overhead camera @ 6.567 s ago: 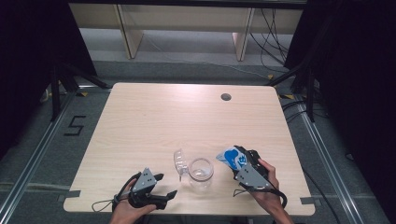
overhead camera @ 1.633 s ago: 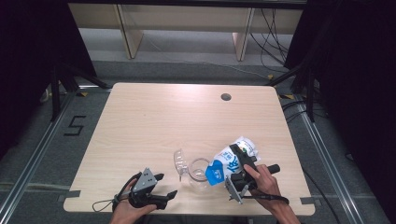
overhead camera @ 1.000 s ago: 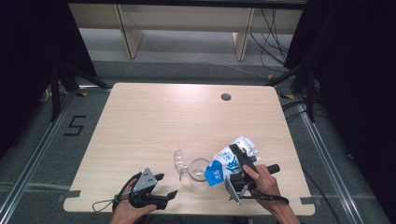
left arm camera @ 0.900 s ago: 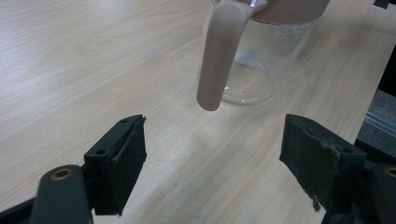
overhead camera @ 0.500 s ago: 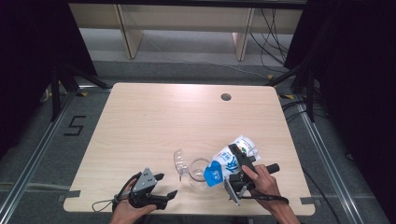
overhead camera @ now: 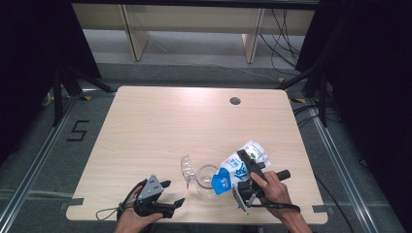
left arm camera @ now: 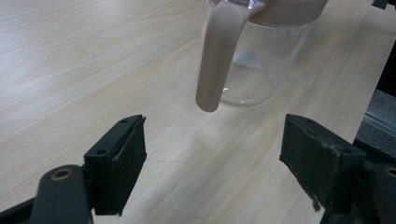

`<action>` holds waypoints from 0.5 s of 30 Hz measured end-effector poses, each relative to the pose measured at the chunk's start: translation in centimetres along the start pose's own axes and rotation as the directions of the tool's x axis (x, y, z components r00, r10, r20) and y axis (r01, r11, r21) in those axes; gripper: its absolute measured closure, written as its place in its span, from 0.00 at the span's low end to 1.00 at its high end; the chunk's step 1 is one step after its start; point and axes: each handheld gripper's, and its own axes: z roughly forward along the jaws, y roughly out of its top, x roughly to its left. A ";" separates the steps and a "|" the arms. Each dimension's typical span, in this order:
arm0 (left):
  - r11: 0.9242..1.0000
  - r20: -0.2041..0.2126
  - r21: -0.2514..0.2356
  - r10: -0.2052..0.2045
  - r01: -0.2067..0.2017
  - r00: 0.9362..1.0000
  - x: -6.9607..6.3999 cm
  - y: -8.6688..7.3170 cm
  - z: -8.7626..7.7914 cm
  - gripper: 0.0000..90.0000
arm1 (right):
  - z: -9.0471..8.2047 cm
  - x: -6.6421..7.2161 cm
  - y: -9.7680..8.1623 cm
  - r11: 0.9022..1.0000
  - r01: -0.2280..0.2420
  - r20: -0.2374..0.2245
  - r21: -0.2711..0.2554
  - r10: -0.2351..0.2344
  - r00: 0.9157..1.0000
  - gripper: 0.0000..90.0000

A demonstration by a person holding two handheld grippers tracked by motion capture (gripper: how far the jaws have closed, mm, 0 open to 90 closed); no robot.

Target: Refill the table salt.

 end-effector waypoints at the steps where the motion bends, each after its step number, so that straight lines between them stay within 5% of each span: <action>1: 1.000 0.000 0.000 0.000 0.000 1.000 0.0 0.0 0.0 0.24 | 0.1 0.1 0.0 1.000 -0.006 0.016 -0.012 0.006 1.000 0.53; 3: 1.000 0.000 0.004 0.004 -0.004 1.000 0.0 0.0 0.0 0.24 | 0.0 0.4 0.0 0.999 -0.031 0.003 0.007 0.031 1.000 0.53; 8: 1.000 0.007 0.006 0.007 -0.007 1.000 -0.1 0.1 0.0 0.24 | 0.0 -0.2 0.1 0.998 0.057 0.036 -0.011 -0.056 0.998 0.53; 15: 1.000 0.007 0.007 0.008 -0.008 1.000 0.0 0.1 -0.1 0.24 | -0.2 -0.3 0.2 0.998 0.068 0.035 0.006 -0.069 0.997 0.53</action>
